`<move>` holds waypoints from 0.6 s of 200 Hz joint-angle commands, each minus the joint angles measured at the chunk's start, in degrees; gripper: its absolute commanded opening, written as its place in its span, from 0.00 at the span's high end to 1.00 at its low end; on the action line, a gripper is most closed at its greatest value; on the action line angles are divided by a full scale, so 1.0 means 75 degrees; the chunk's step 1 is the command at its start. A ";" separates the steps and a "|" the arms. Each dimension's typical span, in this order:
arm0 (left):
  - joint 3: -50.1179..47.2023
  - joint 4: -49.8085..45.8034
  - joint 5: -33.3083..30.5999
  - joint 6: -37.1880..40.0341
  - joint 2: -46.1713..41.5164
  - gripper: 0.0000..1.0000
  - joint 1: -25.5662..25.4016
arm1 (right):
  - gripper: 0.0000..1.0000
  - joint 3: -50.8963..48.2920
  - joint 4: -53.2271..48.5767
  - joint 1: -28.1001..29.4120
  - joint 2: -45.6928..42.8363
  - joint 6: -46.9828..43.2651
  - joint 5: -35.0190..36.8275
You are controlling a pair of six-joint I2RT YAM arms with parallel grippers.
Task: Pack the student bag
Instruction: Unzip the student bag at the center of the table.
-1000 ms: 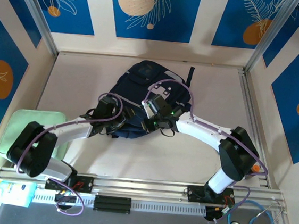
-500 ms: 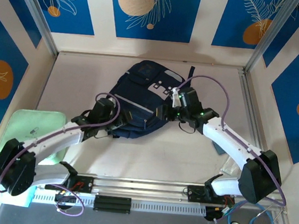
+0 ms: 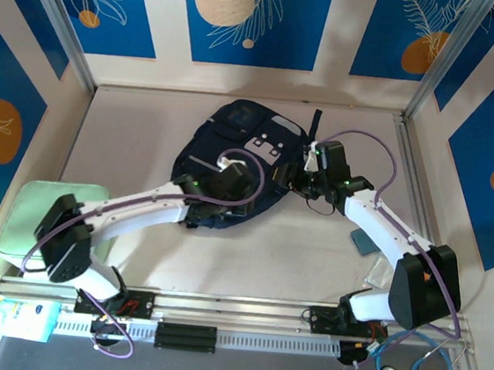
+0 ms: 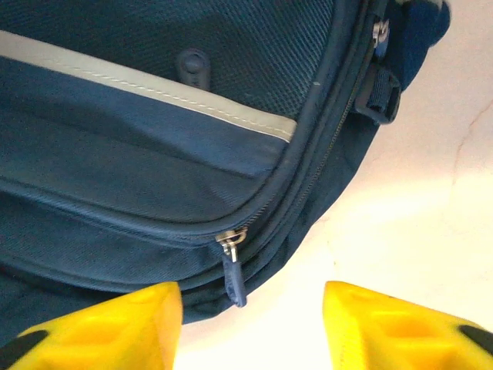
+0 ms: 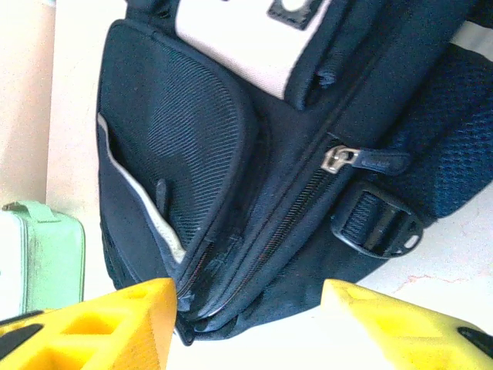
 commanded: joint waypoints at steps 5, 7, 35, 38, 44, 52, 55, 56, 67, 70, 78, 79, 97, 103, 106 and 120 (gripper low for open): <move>0.0498 -0.0966 -0.0677 0.0129 0.0585 0.56 -0.0201 | 0.47 -0.0142 0.0001 -0.0165 0.0005 0.0304 -0.0322; 0.0504 -0.0960 -0.0689 0.0124 0.0607 0.56 -0.0197 | 0.47 -0.0138 0.0010 -0.0176 0.0002 0.0304 -0.0332; 0.0603 -0.0866 -0.0772 0.0128 0.0842 0.62 -0.0195 | 0.47 -0.0156 0.0007 -0.0238 0.0014 0.0305 -0.0405; 0.0615 -0.0816 -0.0713 0.0177 0.0861 0.63 -0.0195 | 0.47 -0.0149 0.0002 -0.0238 0.0013 0.0294 -0.0396; 0.0598 -0.0688 -0.0570 0.0274 0.0897 0.63 -0.0186 | 0.47 -0.0150 -0.0019 -0.0239 0.0010 0.0304 -0.0366; 0.0533 -0.0504 -0.0312 0.0343 0.0964 0.65 -0.0163 | 0.47 -0.0156 -0.0034 -0.0239 -0.0003 0.0303 -0.0344; 0.0514 -0.0459 -0.0244 0.0329 0.0988 0.66 -0.0161 | 0.47 -0.0156 -0.0034 -0.0239 -0.0010 0.0304 -0.0336; 0.0512 -0.0449 -0.0228 0.0325 0.0996 0.66 -0.0160 | 0.47 -0.0156 -0.0034 -0.0233 -0.0002 0.0304 -0.0335; 0.0486 -0.0404 -0.0054 0.0310 0.1101 0.67 -0.0149 | 0.47 -0.0156 -0.0037 -0.0233 -0.0008 0.0304 -0.0323; 0.0486 -0.0404 -0.0028 0.0310 0.1128 0.67 -0.0149 | 0.47 -0.0156 -0.0045 -0.0238 -0.0007 0.0304 -0.0317; 0.0514 -0.0454 -0.0004 0.0322 0.1205 0.68 -0.0149 | 0.47 -0.0156 -0.0044 -0.0239 -0.0005 0.0302 -0.0311; 0.0518 -0.0464 -0.0003 0.0322 0.1216 0.68 -0.0143 | 0.47 -0.0156 -0.0045 -0.0239 -0.0014 0.0297 -0.0311; 0.0602 -0.0646 -0.0145 0.0281 0.1324 0.71 -0.0137 | 0.47 -0.0162 -0.0057 -0.0239 -0.0009 0.0293 -0.0314; 0.0603 -0.0661 -0.0181 0.0261 0.1323 0.73 -0.0137 | 0.47 -0.0168 -0.0058 -0.0244 -0.0004 0.0293 -0.0314; 0.0597 -0.0672 -0.0208 0.0253 0.1312 0.74 -0.0137 | 0.47 -0.0168 -0.0058 -0.0242 -0.0007 0.0293 -0.0322; 0.0576 -0.0661 -0.0301 0.0228 0.1278 0.79 -0.0125 | 0.47 -0.0168 -0.0046 -0.0239 -0.0010 0.0293 -0.0341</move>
